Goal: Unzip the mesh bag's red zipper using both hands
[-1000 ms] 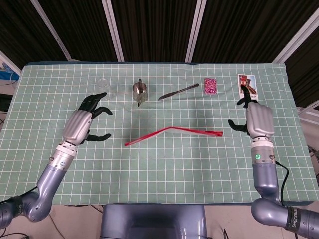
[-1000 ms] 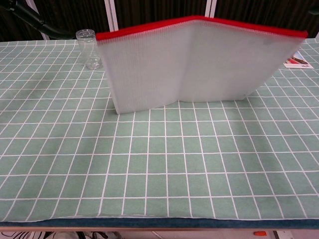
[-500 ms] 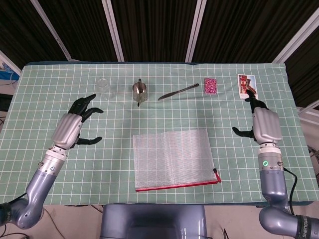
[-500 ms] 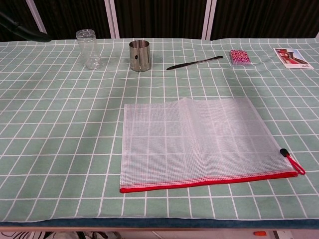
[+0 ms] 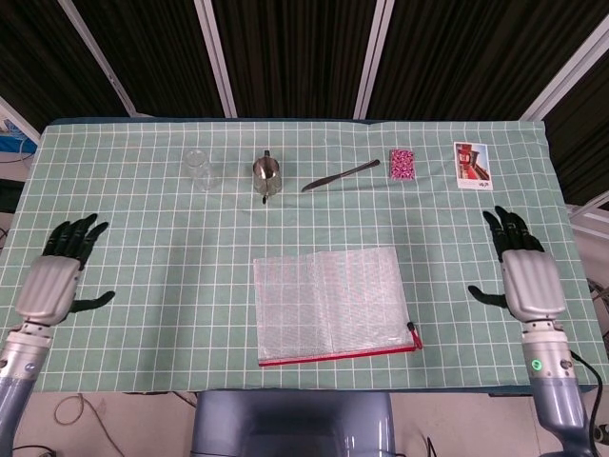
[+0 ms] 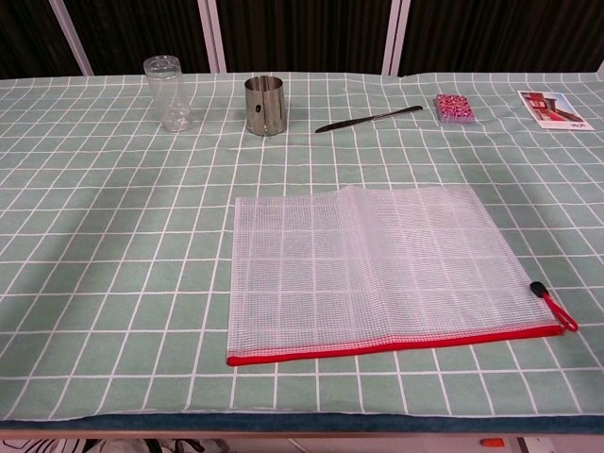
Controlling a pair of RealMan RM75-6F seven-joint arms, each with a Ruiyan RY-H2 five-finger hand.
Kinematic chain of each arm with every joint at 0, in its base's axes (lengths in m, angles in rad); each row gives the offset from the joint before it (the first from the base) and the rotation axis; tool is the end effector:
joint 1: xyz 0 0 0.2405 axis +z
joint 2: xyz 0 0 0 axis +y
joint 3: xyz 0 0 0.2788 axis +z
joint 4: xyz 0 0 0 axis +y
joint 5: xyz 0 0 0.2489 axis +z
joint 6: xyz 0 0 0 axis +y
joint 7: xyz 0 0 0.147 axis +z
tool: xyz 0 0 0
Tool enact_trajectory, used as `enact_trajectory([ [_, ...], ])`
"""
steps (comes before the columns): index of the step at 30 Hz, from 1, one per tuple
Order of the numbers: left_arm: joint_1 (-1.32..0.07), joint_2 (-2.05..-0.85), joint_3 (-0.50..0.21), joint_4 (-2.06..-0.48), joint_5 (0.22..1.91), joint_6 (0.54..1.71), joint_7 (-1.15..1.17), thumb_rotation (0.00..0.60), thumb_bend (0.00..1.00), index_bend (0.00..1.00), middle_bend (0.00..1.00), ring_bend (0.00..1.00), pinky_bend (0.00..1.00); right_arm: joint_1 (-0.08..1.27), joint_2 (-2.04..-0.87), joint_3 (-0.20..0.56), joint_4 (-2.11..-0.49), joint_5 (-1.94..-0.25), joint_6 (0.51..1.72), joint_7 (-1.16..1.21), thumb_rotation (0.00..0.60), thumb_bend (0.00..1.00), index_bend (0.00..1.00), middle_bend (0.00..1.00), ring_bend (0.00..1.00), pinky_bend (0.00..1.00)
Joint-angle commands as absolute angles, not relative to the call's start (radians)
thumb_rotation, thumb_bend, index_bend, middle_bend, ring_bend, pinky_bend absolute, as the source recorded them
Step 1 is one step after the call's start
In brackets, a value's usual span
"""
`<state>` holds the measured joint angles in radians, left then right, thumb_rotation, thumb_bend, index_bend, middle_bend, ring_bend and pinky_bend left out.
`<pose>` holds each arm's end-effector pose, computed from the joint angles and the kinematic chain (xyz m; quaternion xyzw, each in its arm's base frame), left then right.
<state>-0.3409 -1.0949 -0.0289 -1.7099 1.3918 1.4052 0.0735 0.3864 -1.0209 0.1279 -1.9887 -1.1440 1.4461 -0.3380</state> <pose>-0.2894 0.2624 0.1227 -0.6358 -0.3634 -0.4125 0.5418 -0.2364 -0.2753 0.1456 0.5861 -0.3755 0.3968 0.5984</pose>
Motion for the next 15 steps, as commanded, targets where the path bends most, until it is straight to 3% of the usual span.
enact_trajectory([
  [1, -0.272, -1.089, 0.008, -1.639, 1.402, 1.458, 0.012, 0.6, 0.08, 0.0, 0.0, 0.0, 0.0, 0.294, -1.026, 0.051, -1.889, -1.246, 1.507, -0.243, 0.6, 0.09, 0.0, 0.0, 0.0, 0.24],
  [9, -0.193, -1.105, 0.02, -1.505, 1.441, 1.543, -0.074, 0.6, 0.06, 0.0, 0.0, 0.0, 0.0, 0.19, -1.064, -0.006, -1.699, -1.353, 1.586, -0.143, 0.6, 0.06, 0.0, 0.0, 0.0, 0.22],
  [15, -0.175, -1.133, -0.008, -1.46, 1.458, 1.59, -0.09, 0.6, 0.05, 0.0, 0.0, 0.0, 0.0, 0.166, -1.088, 0.015, -1.635, -1.377, 1.606, -0.075, 0.6, 0.05, 0.0, 0.0, 0.0, 0.22],
])
